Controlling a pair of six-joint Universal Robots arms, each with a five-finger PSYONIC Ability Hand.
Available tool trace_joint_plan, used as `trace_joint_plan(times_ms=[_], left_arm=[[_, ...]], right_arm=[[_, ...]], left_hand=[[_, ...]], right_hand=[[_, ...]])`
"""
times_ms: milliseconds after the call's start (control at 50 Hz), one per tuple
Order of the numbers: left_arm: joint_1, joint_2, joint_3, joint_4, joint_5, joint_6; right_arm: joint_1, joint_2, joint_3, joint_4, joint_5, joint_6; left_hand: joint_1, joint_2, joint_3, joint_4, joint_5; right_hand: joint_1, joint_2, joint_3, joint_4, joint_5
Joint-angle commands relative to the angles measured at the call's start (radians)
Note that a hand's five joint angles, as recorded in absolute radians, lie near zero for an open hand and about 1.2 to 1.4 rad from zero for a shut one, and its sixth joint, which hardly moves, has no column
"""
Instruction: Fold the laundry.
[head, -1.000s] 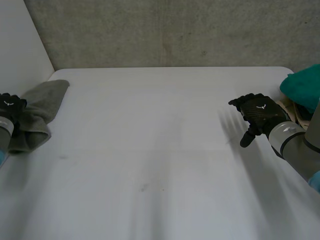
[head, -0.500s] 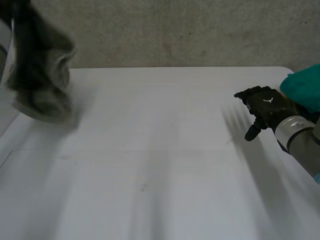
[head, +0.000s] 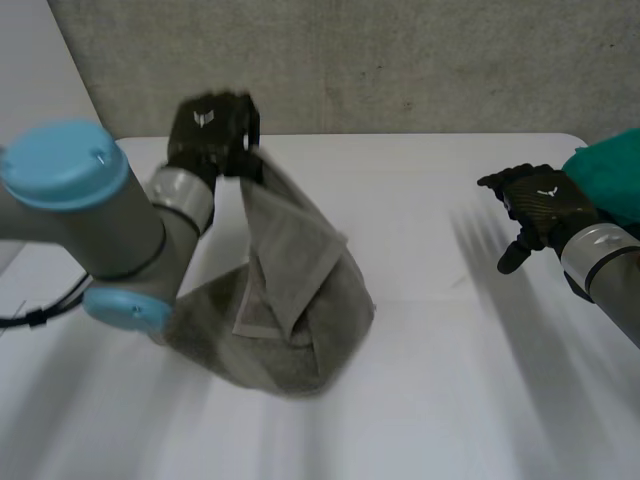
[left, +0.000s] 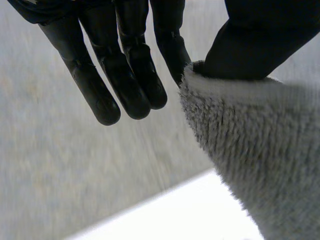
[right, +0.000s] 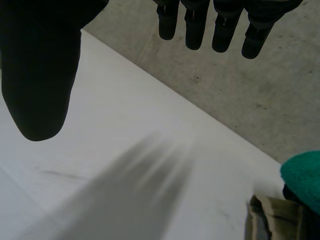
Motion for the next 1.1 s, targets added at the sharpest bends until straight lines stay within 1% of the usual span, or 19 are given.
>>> trace_joint_plan(times_ms=[20, 100, 120, 180, 200, 280, 320, 440, 480, 500, 560, 620, 640, 720, 800, 880, 960, 1040, 1100], left_arm=[[0.035, 0.04, -0.082, -0.041, 0.02, 0.018], [0.043, 0.144, -0.124, -0.082, 0.084, 0.067], [0.041, 0.185, -0.136, -0.096, 0.104, 0.099], [0.041, 0.25, -0.153, -0.121, 0.13, 0.142], [0.04, 0.293, -0.162, -0.139, 0.138, 0.162], [0.035, 0.379, -0.19, -0.171, 0.145, 0.197], [0.032, 0.405, -0.197, -0.177, 0.145, 0.206], [0.029, 0.474, -0.236, -0.179, 0.141, 0.22], [0.03, 0.483, -0.242, -0.177, 0.139, 0.22], [0.035, 0.486, -0.246, -0.176, 0.139, 0.222], [0.059, 0.482, -0.248, -0.165, 0.138, 0.232], [0.089, 0.465, -0.239, -0.15, 0.138, 0.251], [0.113, 0.448, -0.227, -0.135, 0.138, 0.269], [0.179, 0.393, -0.141, -0.067, 0.136, 0.33], [0.227, 0.342, 0.012, 0.031, 0.138, 0.354], [0.242, 0.31, 0.157, 0.123, 0.136, 0.335], [0.231, 0.295, 0.238, 0.165, 0.142, 0.299], [0.193, 0.291, 0.215, 0.16, 0.148, 0.289], [0.178, 0.294, 0.127, 0.149, 0.144, 0.297]], right_arm=[[0.031, 0.026, -0.018, 0.039, -0.008, 0.0], [0.058, 0.047, -0.085, 0.169, -0.057, 0.035], [0.061, 0.066, -0.128, 0.25, -0.095, 0.059], [0.07, 0.102, -0.192, 0.369, -0.168, 0.109], [0.077, 0.131, -0.232, 0.424, -0.226, 0.138], [0.134, 0.226, -0.347, 0.456, -0.345, 0.193], [0.16, 0.267, -0.393, 0.456, -0.354, 0.211], [0.295, 0.422, -0.528, 0.461, -0.336, 0.29], [0.327, 0.451, -0.541, 0.461, -0.33, 0.31], [0.352, 0.472, -0.547, 0.456, -0.322, 0.326], [0.369, 0.482, -0.568, 0.435, -0.279, 0.356], [0.346, 0.449, -0.585, 0.392, -0.187, 0.377], [0.319, 0.399, -0.587, 0.343, -0.113, 0.389], [0.251, 0.228, -0.571, 0.199, -0.005, 0.374], [0.213, 0.073, -0.561, 0.06, 0.006, 0.347], [0.209, -0.029, -0.553, -0.028, 0.009, 0.327], [0.211, -0.06, -0.542, -0.033, -0.006, 0.297], [0.217, -0.065, -0.504, -0.001, -0.02, 0.221], [0.213, -0.065, -0.457, 0.022, -0.017, 0.143]], left_hand=[[0.241, 0.198, 0.204, 0.198, 0.242], [0.241, 0.198, 0.204, 0.198, 0.242], [0.241, 0.198, 0.204, 0.198, 0.242], [0.241, 0.198, 0.204, 0.198, 0.242], [0.241, 0.198, 0.204, 0.198, 0.242], [0.241, 0.198, 0.204, 0.198, 0.242], [0.241, 0.198, 0.204, 0.198, 0.242], [0.241, 0.198, 0.204, 0.198, 0.242], [0.241, 0.198, 0.204, 0.198, 0.242], [0.241, 0.198, 0.204, 0.198, 0.242], [0.241, 0.198, 0.204, 0.198, 0.242], [0.241, 0.198, 0.204, 0.198, 0.242], [0.241, 0.198, 0.204, 0.198, 0.242], [0.241, 0.198, 0.204, 0.198, 0.242], [0.241, 0.198, 0.204, 0.198, 0.242], [0.241, 0.198, 0.204, 0.198, 0.242], [0.241, 0.198, 0.204, 0.198, 0.242], [0.241, 0.198, 0.204, 0.198, 0.242], [0.241, 0.198, 0.204, 0.198, 0.242]], right_hand=[[-0.037, -0.033, -0.03, -0.027, -0.045], [-0.037, -0.033, -0.03, -0.027, -0.045], [-0.037, -0.033, -0.03, -0.027, -0.045], [-0.037, -0.033, -0.03, -0.027, -0.045], [-0.037, -0.033, -0.03, -0.027, -0.045], [-0.037, -0.033, -0.03, -0.027, -0.045], [-0.037, -0.033, -0.03, -0.027, -0.045], [-0.026, -0.021, -0.019, -0.016, -0.034], [0.135, 0.14, 0.142, 0.145, 0.127], [0.488, 0.492, 0.494, 0.497, 0.48], [1.182, 1.187, 1.189, 1.192, 1.174], [1.184, 1.189, 1.191, 1.194, 1.176], [1.184, 1.189, 1.191, 1.194, 1.176], [1.184, 1.189, 1.191, 1.194, 1.176], [1.184, 1.189, 1.191, 1.194, 1.176], [1.184, 1.189, 1.191, 1.194, 1.176], [1.184, 1.189, 1.191, 1.194, 1.176], [1.184, 1.189, 1.191, 1.194, 1.176], [1.184, 1.189, 1.191, 1.194, 1.176]])
